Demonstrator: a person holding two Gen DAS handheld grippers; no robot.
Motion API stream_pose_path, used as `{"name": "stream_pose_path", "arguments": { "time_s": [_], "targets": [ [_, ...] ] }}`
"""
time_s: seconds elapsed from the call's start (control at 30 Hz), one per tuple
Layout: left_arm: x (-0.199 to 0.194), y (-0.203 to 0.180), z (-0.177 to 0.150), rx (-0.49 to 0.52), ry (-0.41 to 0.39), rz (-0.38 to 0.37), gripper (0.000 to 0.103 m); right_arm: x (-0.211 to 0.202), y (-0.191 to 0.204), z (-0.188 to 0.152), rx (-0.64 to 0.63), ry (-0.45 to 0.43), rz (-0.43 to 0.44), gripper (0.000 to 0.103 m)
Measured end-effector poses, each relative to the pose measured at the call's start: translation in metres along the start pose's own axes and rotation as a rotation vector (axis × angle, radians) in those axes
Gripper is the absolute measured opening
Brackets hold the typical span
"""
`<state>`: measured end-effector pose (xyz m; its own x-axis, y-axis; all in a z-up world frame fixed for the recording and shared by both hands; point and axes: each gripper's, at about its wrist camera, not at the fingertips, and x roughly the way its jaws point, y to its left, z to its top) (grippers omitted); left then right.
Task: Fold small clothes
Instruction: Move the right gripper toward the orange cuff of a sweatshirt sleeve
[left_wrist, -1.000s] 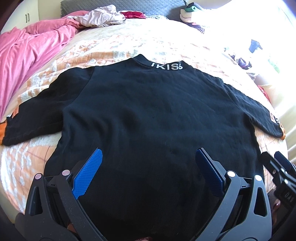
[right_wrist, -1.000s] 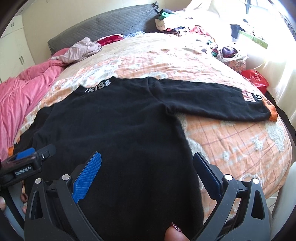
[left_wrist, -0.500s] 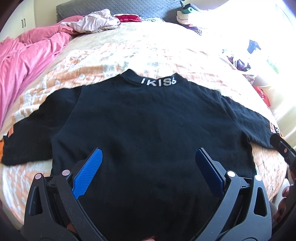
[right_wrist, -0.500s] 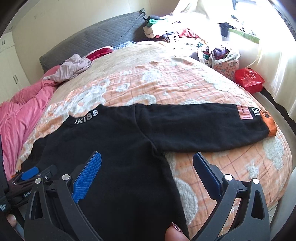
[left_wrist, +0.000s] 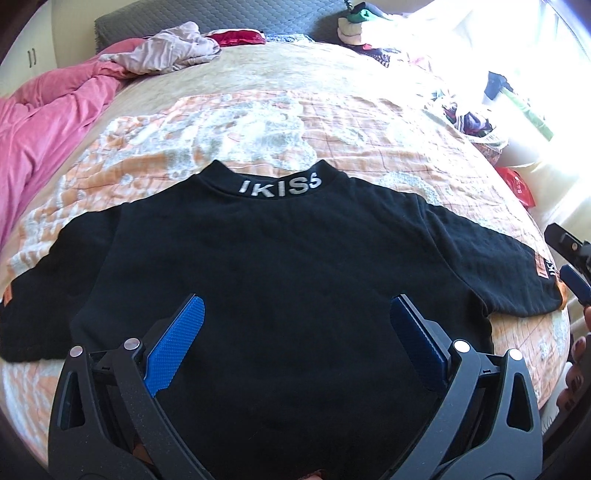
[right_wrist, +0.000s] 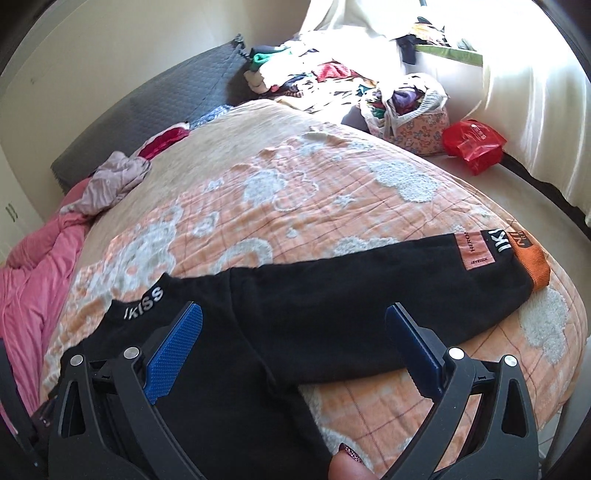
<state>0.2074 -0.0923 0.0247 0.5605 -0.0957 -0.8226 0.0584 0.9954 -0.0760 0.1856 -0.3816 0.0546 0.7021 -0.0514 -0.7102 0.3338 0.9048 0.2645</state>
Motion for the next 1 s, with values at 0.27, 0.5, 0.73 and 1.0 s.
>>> {"name": "stream_pose_path", "arguments": {
  "time_s": [0.27,0.5,0.73,1.0],
  "targets": [
    [0.014,-0.016,0.01,0.029,0.005,-0.048,0.095,0.016,-0.036,0.009,0.06,-0.015,-0.084,0.099],
    [0.026,-0.024,0.012,0.029,0.018,-0.066,0.095,0.022,-0.075,0.009,0.131,-0.022,-0.152,0.099],
    [0.03,-0.03,0.012,0.037,0.022,-0.093,0.095,0.024,-0.119,0.004,0.236,-0.006,-0.254,0.099],
    [0.035,-0.033,0.019,0.038,0.022,-0.098,0.095,0.021,-0.17,-0.005,0.374,-0.01,-0.335,0.099]
  ]
}}
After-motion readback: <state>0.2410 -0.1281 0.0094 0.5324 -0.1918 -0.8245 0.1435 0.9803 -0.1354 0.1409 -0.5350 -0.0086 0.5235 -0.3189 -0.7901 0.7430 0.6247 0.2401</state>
